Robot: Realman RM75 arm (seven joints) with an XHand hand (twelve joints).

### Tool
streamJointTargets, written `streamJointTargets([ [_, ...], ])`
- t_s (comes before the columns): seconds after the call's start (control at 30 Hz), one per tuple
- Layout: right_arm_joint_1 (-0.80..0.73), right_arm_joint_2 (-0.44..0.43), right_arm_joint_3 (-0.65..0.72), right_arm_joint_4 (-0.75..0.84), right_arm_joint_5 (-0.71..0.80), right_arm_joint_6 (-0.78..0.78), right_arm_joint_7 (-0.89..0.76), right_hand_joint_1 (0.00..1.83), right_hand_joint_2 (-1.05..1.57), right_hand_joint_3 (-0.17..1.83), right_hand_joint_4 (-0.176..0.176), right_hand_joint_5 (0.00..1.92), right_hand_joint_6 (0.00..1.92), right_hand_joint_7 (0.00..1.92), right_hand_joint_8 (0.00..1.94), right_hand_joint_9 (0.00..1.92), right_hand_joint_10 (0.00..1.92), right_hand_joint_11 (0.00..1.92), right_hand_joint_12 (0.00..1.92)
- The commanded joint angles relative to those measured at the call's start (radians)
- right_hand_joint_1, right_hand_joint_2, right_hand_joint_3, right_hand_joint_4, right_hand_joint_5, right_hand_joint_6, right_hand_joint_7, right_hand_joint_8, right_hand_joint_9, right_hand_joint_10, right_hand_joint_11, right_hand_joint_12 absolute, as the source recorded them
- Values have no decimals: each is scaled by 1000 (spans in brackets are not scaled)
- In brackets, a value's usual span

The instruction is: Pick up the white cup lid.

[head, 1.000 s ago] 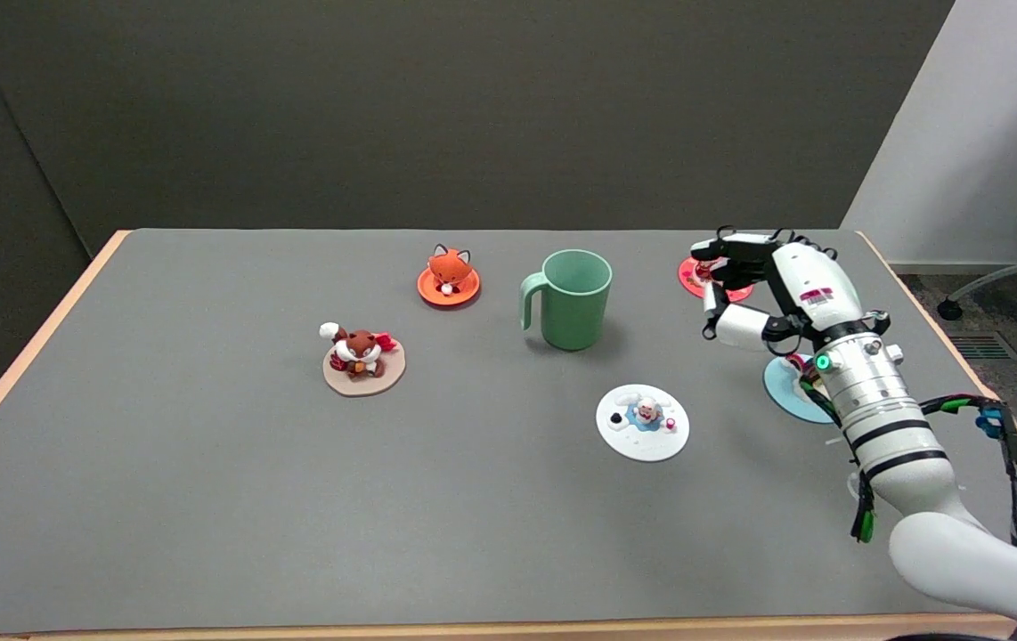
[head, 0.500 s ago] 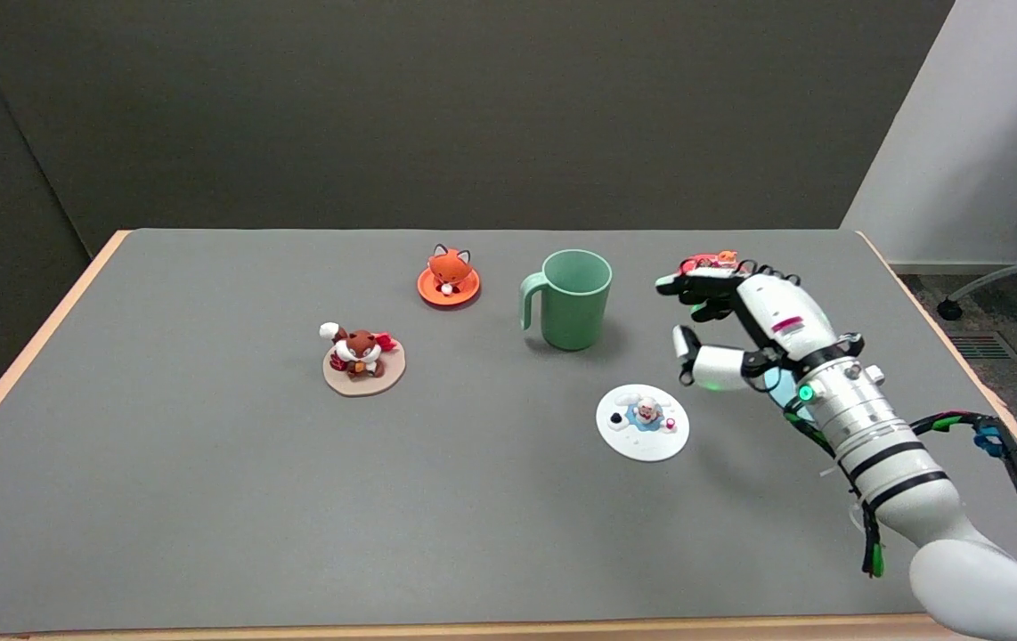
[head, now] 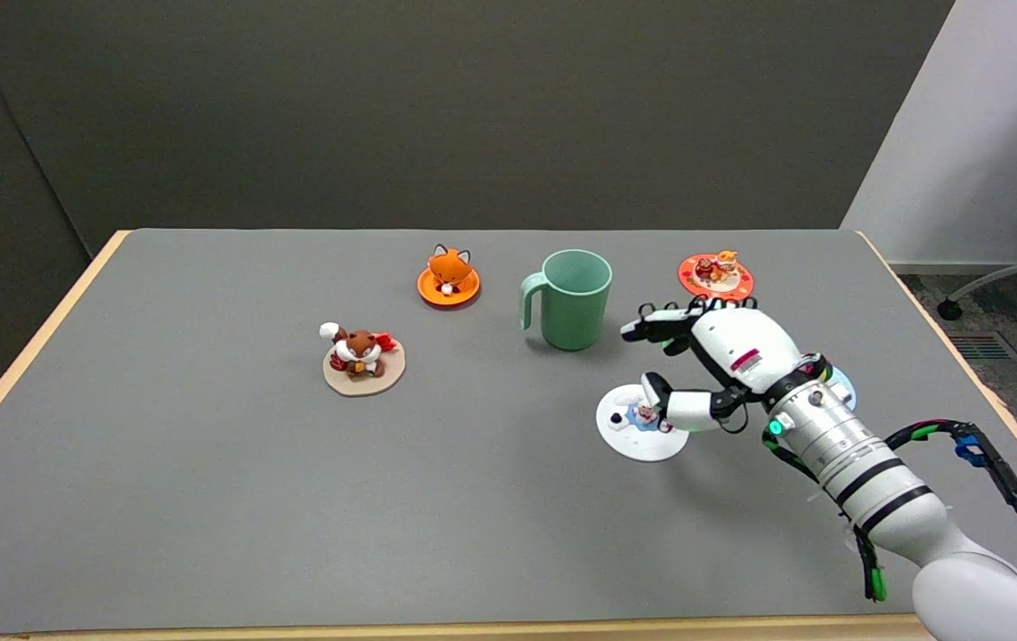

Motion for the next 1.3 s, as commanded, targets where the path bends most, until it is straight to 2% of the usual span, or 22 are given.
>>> streamJointTargets([
  [0.03, 13, 11, -30, 30, -41, -72, -86, 859, 752, 956, 129, 730, 198, 827, 176, 920, 248, 448, 1106],
  [0.1, 11, 11, -30, 34, -39, -73, -86, 859, 745, 967, 128, 736, 195, 842, 170, 919, 255, 448, 1099],
  [0.2, 5, 9, -28, 40, -36, -75, -86, 874, 810, 847, 126, 741, 204, 839, 214, 930, 247, 406, 1175],
  [0.3, 3, 7, -30, 45, -36, -75, -86, 869, 754, 957, 129, 752, 195, 868, 172, 928, 263, 447, 1117],
  [0.43, -1, 6, -32, 49, -36, -75, -86, 872, 755, 955, 129, 758, 195, 872, 172, 929, 263, 445, 1128],
  [0.5, -1, 6, -35, 54, -36, -74, -86, 879, 820, 838, 128, 756, 206, 853, 216, 929, 258, 407, 1203],
  [1.27, 73, -7, -119, 136, -35, -86, -117, 943, 839, 819, 116, 758, 206, 860, 217, 886, 295, 355, 1186],
  [1.3, 74, -7, -119, 137, -35, -86, -117, 945, 816, 862, 116, 761, 200, 867, 202, 885, 297, 368, 1161],
])
